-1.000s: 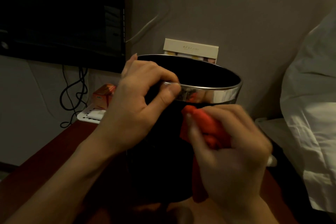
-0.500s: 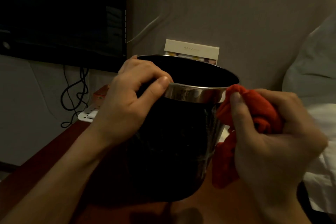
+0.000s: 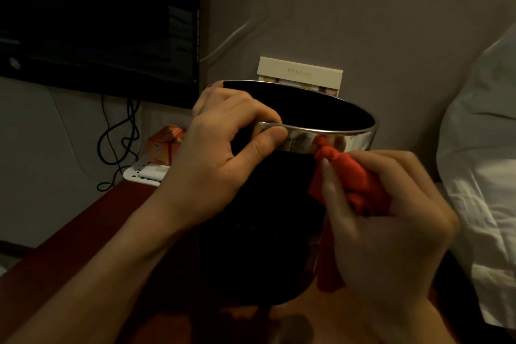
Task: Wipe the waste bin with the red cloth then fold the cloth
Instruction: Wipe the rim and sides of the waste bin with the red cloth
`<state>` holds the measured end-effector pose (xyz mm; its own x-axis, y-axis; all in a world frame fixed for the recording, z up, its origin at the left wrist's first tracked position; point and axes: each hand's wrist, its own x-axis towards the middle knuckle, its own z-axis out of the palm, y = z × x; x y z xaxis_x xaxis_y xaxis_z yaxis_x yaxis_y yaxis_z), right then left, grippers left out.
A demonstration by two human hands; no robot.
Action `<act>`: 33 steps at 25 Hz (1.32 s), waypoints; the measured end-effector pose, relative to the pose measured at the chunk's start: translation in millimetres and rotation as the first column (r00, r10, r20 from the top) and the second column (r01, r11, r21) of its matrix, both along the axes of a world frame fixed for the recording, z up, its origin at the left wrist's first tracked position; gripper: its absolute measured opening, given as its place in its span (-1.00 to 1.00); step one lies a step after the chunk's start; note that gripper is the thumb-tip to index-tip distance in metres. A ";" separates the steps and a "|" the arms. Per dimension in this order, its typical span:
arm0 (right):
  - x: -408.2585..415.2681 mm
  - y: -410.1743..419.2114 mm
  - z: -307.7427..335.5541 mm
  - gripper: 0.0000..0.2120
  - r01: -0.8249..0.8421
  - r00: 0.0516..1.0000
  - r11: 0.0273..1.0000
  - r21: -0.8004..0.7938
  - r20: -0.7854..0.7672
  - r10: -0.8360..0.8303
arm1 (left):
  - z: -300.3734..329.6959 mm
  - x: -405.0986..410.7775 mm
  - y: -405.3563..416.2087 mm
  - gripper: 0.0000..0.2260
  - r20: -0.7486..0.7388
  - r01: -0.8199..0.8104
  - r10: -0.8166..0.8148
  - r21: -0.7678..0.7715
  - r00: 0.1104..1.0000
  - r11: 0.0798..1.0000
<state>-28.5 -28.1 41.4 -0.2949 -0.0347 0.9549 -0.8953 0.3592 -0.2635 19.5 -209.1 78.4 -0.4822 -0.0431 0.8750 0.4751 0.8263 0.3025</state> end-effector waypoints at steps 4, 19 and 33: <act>6.8 -18.0 -19.2 -0.87 -0.049 0.999 0.992 0.120 0.003 0.049 | -1.3 -1.0 0.4 -0.90 -0.009 -0.009 0.009 0.000 1.000 1.000; 6.1 -7.2 -7.1 -0.89 0.005 1.000 0.994 0.110 -0.031 -0.001 | -2.8 -2.0 1.2 -0.92 -0.028 -0.004 0.005 0.026 1.000 1.000; 9.7 -18.9 -19.1 -0.87 -0.029 0.999 0.990 0.139 -0.027 0.033 | -3.2 -1.8 1.2 -0.91 -0.019 -0.011 0.011 0.021 1.000 1.000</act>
